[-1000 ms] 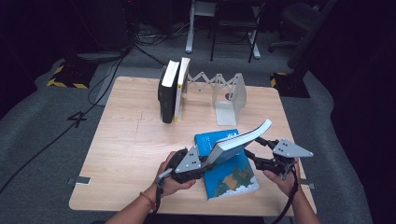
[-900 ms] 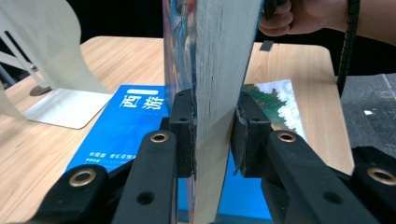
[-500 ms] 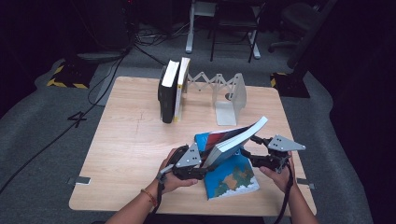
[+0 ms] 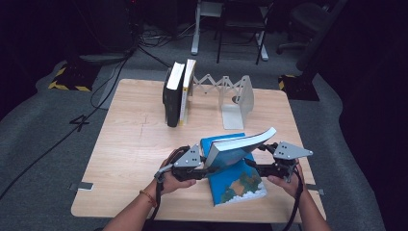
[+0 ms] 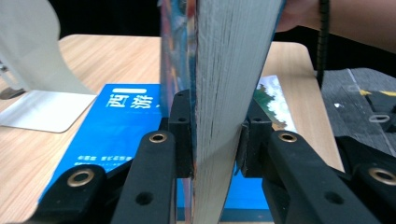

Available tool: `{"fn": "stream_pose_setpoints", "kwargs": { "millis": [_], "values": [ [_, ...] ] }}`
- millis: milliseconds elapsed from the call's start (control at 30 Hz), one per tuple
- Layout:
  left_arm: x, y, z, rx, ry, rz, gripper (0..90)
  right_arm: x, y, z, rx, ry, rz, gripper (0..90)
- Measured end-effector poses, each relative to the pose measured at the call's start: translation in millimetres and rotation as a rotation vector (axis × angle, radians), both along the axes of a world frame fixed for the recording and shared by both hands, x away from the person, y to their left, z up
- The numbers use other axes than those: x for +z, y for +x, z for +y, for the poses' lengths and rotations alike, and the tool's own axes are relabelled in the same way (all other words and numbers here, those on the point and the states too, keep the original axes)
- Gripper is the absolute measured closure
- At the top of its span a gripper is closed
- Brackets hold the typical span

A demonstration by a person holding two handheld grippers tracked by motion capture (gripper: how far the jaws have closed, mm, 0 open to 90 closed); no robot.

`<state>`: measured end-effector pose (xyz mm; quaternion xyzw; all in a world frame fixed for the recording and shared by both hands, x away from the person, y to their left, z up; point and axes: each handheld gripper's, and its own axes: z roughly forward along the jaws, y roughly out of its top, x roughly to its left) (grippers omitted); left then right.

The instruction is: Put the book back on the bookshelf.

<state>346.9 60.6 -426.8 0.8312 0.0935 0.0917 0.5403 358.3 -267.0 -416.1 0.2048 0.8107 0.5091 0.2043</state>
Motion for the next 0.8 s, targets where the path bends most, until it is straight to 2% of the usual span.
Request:
{"fn": "stream_pose_setpoints", "kwargs": {
  "millis": [67,100,167,233,300,400,433,500,567,633,667,800],
  "values": [
    [-0.2,2.2,3.1,0.014,-0.006,0.003,70.4,1.6,-0.9,-1.6,0.005,-0.005,-0.006,41.8],
    [-0.1,3.1,4.2,0.017,-0.007,0.001,69.8,2.0,-0.5,-4.5,0.015,0.008,-0.002,45.1],
    [0.7,5.4,5.7,0.048,-0.005,-0.008,66.9,2.2,-1.1,-9.4,0.031,0.015,-0.001,51.3],
    [0.3,8.4,6.5,0.061,-0.014,0.006,62.0,4.4,-5.7,-13.8,0.065,0.005,-0.008,56.6],
    [-0.3,11.0,7.0,0.068,-0.023,0.021,59.4,7.2,-8.9,-15.4,0.098,-0.008,-0.013,58.0],
    [-0.7,13.9,6.9,0.085,-0.020,0.011,57.6,12.2,-12.8,-14.2,0.115,-0.031,-0.025,57.6],
    [-1.4,15.0,6.5,0.089,-0.023,0.024,56.1,13.6,-13.9,-13.3,0.117,-0.030,-0.027,56.7],
    [-1.8,17.6,6.6,0.090,-0.022,0.022,54.1,18.1,-15.4,-10.3,0.148,0.006,-0.034,53.9],
    [-1.8,19.9,6.6,0.093,-0.020,0.024,53.5,24.3,-18.4,-2.1,0.151,0.000,-0.047,50.2],
    [-2.0,20.5,6.5,0.101,-0.024,0.030,52.6,29.6,-19.9,7.2,0.134,-0.025,-0.076,50.8],
    [-2.6,21.7,7.0,0.105,-0.028,0.038,52.4,30.9,-18.9,8.6,0.132,-0.021,-0.074,54.5],
    [-3.6,25.4,8.1,0.136,-0.037,0.043,49.8,31.8,-13.8,9.3,0.143,-0.002,-0.061,59.2]
  ]
}}
